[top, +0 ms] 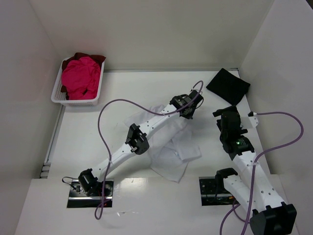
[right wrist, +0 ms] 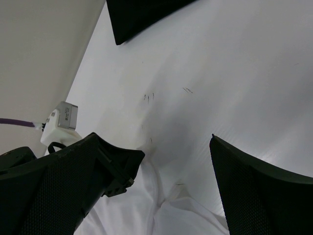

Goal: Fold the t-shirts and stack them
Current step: Flatten out the tshirt

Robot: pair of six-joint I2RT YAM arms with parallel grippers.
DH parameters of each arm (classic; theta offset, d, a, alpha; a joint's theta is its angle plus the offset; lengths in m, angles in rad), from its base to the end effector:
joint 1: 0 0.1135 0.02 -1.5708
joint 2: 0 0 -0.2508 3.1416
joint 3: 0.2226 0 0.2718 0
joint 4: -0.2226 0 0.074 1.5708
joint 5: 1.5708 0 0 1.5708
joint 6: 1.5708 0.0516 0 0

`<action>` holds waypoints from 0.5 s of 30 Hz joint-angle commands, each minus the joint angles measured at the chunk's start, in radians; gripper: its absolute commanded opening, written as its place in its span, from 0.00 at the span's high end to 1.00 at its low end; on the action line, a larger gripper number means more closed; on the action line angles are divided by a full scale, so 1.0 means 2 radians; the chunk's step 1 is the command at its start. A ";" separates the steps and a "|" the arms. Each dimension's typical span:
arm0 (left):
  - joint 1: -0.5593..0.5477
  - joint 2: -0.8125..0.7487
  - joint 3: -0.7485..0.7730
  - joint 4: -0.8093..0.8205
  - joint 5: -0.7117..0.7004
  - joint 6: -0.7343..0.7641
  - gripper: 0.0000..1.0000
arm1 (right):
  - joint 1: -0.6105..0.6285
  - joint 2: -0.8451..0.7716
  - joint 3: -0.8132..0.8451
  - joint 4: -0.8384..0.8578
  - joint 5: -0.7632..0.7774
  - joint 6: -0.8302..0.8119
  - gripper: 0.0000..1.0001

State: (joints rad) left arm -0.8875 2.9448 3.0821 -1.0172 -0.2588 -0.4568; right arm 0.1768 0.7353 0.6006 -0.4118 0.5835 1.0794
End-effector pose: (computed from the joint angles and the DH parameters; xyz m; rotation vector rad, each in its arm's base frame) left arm 0.3886 -0.4564 0.1628 0.4082 2.3987 -0.2972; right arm 0.2066 0.0080 0.2448 1.1735 1.6488 0.1743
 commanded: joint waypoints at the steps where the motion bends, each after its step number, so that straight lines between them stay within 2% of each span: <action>1: -0.003 0.005 0.027 -0.025 -0.013 -0.007 0.93 | -0.005 -0.006 -0.003 0.013 0.014 0.002 0.00; 3: -0.003 0.005 0.027 -0.030 -0.013 -0.007 1.00 | -0.005 -0.006 -0.003 0.013 0.014 0.002 0.00; 8: -0.003 -0.031 0.027 -0.034 -0.033 -0.002 1.00 | -0.005 -0.011 -0.003 0.019 0.001 -0.013 0.00; 13: 0.009 -0.114 0.027 -0.051 -0.072 0.014 1.00 | -0.005 0.018 0.004 0.057 -0.048 -0.065 0.00; 15: 0.023 -0.152 0.027 -0.062 -0.078 0.014 1.00 | -0.005 0.040 0.027 0.057 -0.093 -0.102 0.00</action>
State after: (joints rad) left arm -0.8810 2.8769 3.0985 -1.1141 -0.3447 -0.4461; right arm 0.1757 0.7700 0.6003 -0.3653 0.5014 0.9920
